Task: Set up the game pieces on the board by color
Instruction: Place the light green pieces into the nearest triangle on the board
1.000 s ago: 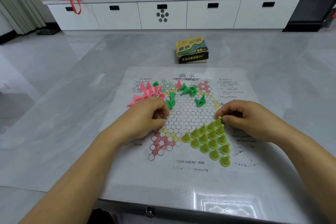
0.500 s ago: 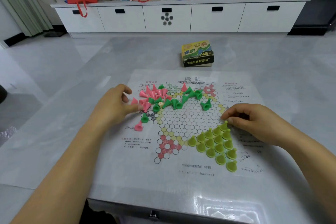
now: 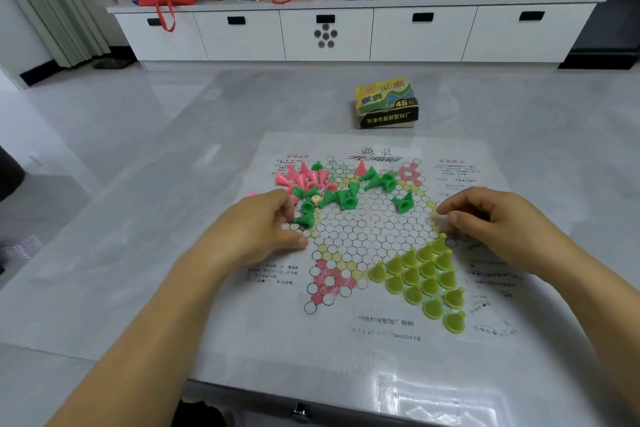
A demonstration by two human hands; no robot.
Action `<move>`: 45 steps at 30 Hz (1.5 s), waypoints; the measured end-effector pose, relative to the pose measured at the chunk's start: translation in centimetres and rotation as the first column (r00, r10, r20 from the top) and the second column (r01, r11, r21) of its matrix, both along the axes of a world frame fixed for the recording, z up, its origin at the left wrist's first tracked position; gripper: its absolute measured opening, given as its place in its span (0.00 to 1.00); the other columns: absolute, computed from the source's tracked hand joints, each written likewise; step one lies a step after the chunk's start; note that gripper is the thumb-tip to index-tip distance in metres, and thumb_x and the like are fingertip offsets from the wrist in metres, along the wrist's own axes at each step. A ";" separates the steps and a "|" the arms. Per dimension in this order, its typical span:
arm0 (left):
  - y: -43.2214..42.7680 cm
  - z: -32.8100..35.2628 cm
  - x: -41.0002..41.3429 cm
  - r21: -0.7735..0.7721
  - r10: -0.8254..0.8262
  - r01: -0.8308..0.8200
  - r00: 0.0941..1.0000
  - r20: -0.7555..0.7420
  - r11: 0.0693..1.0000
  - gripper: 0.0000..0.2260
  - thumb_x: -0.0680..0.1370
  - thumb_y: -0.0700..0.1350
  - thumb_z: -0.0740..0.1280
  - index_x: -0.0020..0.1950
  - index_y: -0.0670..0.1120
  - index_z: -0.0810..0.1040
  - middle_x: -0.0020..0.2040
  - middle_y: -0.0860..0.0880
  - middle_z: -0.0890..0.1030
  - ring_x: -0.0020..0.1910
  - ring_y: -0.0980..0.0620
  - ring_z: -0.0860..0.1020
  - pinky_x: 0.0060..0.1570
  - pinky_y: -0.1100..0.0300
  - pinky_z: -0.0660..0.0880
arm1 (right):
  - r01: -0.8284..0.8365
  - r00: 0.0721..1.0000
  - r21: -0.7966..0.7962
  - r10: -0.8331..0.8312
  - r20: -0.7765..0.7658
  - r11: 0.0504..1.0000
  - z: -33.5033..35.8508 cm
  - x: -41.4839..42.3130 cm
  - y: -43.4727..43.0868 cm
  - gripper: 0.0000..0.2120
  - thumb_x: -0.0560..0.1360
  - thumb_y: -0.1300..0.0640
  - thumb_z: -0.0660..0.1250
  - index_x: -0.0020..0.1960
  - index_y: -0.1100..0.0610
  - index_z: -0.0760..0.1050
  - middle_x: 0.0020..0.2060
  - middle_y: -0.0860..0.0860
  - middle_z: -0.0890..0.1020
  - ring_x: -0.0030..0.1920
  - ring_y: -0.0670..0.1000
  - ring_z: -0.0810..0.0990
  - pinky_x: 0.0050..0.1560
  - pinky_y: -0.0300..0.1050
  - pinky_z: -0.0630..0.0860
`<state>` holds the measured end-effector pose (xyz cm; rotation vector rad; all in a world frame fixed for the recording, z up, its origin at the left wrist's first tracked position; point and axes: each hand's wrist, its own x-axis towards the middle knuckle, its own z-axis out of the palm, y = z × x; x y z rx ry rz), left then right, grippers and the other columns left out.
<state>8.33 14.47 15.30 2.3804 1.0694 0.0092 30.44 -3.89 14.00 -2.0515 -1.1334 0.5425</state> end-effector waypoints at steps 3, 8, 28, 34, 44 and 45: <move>-0.1 -0.4 0.0 0.068 -0.026 0.023 0.999 0.038 0.997 0.06 0.73 0.48 0.68 0.45 0.47 0.74 0.37 0.55 0.73 0.38 0.53 0.71 0.38 0.58 0.67 | -0.002 1.000 0.000 0.002 -0.017 1.000 0.0 -0.1 0.1 0.07 0.74 0.58 0.65 0.42 0.46 0.76 0.37 0.46 0.83 0.41 0.46 0.81 0.41 0.38 0.74; -0.2 -0.4 -0.8 -0.012 -0.103 0.107 0.975 0.199 0.994 0.03 0.73 0.41 0.67 0.43 0.49 0.75 0.36 0.53 0.74 0.34 0.57 0.70 0.37 0.63 0.68 | 0.001 1.000 -0.030 0.000 0.013 1.000 -0.2 -0.1 0.1 0.07 0.74 0.59 0.65 0.44 0.47 0.77 0.39 0.46 0.83 0.42 0.46 0.81 0.42 0.36 0.73; -0.5 -2.7 2.3 0.174 -0.198 0.147 0.923 0.329 0.974 0.09 0.76 0.42 0.65 0.56 0.48 0.74 0.48 0.55 0.71 0.44 0.58 0.71 0.44 0.72 0.68 | 0.095 0.995 0.114 -0.097 0.013 0.989 -0.7 1.0 1.2 0.08 0.75 0.59 0.63 0.45 0.46 0.76 0.37 0.48 0.81 0.35 0.44 0.78 0.35 0.33 0.71; 0.0 -2.7 3.5 0.275 -0.139 0.029 0.910 0.390 0.961 0.20 0.74 0.49 0.66 0.65 0.51 0.68 0.60 0.52 0.69 0.59 0.56 0.66 0.61 0.62 0.63 | 0.156 0.988 0.113 -0.156 -0.014 0.981 -0.9 1.5 1.6 0.07 0.75 0.59 0.64 0.50 0.49 0.75 0.39 0.48 0.79 0.36 0.46 0.76 0.30 0.28 0.70; -1.6 -3.0 12.6 0.473 -0.530 0.515 0.840 -0.113 0.715 0.22 0.77 0.61 0.54 0.69 0.57 0.62 0.74 0.51 0.59 0.74 0.50 0.51 0.70 0.39 0.35 | 0.166 0.984 0.137 -0.155 -0.089 0.977 -1.2 1.6 2.1 0.09 0.75 0.59 0.64 0.48 0.45 0.74 0.39 0.47 0.79 0.36 0.41 0.76 0.33 0.25 0.69; -1.2 -3.2 12.9 0.488 -0.512 0.495 0.852 -0.108 0.719 0.19 0.78 0.59 0.53 0.68 0.55 0.64 0.72 0.52 0.63 0.73 0.51 0.54 0.70 0.39 0.36 | 0.167 0.983 0.142 -0.152 -0.105 0.976 -1.0 1.6 2.0 0.09 0.75 0.59 0.64 0.47 0.44 0.74 0.39 0.47 0.79 0.34 0.39 0.76 0.32 0.25 0.69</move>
